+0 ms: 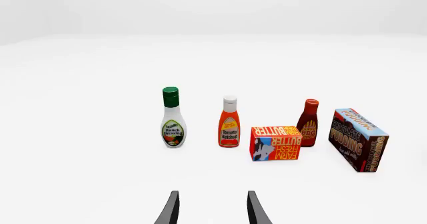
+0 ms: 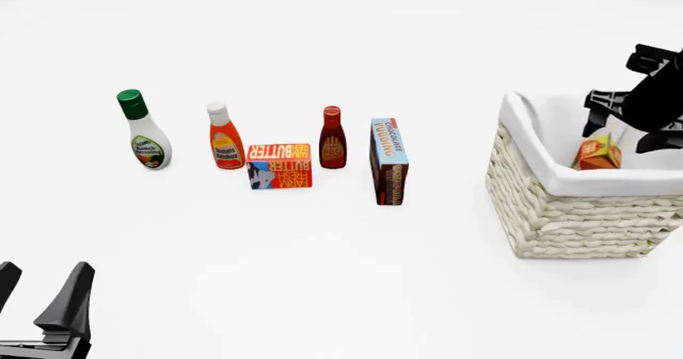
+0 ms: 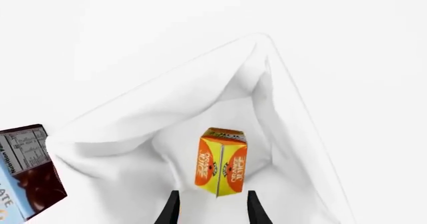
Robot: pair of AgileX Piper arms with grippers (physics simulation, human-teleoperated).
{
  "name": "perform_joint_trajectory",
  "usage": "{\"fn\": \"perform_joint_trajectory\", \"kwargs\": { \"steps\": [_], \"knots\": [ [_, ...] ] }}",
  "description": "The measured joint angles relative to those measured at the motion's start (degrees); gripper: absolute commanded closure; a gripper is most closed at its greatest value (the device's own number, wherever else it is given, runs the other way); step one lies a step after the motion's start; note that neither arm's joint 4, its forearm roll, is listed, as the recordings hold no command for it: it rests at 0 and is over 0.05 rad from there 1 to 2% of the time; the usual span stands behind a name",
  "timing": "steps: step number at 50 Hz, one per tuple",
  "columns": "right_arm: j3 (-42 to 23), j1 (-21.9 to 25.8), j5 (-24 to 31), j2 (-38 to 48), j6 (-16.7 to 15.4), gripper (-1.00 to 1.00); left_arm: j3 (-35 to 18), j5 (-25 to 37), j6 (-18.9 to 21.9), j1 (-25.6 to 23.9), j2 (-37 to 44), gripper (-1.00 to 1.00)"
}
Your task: Pick the orange juice and place it in the basket.
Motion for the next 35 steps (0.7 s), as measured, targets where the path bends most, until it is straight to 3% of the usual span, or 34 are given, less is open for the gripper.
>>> {"fn": "perform_joint_trajectory", "kwargs": {
  "steps": [35],
  "knots": [
    [-6.7, 0.5, 8.4, -6.2, -1.8, -1.0, 0.0, 0.0, 0.0, 0.0, 0.0, -1.0]
  ]
}}
